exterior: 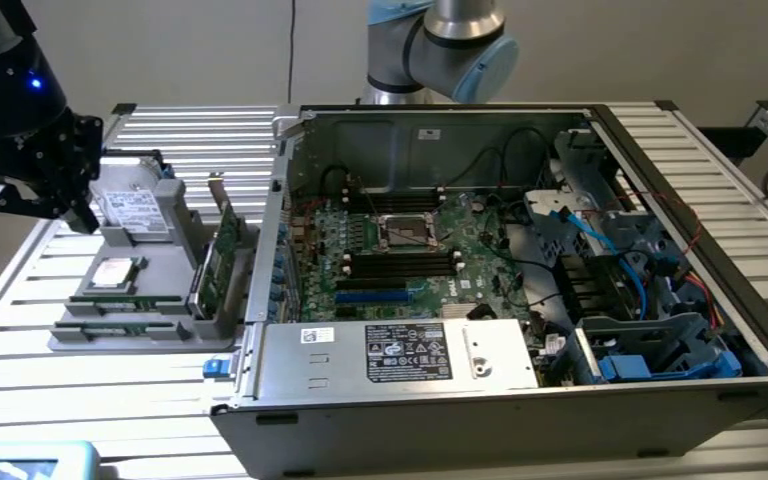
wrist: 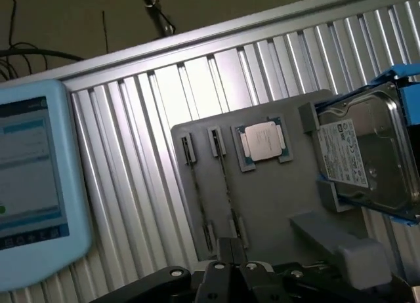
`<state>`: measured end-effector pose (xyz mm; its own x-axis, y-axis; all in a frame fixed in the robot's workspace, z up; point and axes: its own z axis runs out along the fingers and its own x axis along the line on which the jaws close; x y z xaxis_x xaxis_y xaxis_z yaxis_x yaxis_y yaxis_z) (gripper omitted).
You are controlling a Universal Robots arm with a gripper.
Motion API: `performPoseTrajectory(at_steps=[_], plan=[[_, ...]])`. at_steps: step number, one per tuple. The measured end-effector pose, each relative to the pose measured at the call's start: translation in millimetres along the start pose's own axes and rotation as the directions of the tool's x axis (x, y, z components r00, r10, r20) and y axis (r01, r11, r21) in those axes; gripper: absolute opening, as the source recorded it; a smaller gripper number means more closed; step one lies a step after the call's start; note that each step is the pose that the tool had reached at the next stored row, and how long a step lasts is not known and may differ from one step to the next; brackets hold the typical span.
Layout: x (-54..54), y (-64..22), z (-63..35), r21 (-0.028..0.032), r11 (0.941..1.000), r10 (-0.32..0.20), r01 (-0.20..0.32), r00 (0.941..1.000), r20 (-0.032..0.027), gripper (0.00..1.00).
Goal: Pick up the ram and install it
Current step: 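Pick up the ram and move it above insertion slot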
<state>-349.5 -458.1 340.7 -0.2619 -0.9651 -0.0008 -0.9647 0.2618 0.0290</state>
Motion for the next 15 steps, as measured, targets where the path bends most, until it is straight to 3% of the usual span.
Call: performPoseTrajectory(at_steps=[6, 11, 15], plan=[[0.0, 0.0, 0.0, 0.0119, 0.9939, -0.11, 0.11, 0.9939, 0.0003, 0.11], [0.0, 0.0, 0.1, 0.0194, 0.98, -0.198, 0.198, 0.9802, -0.0001, 0.11], [0.0, 0.0, 0.3, 0.02, 0.9698, -0.243, 0.243, 0.97, -0.0015, 0.11]])
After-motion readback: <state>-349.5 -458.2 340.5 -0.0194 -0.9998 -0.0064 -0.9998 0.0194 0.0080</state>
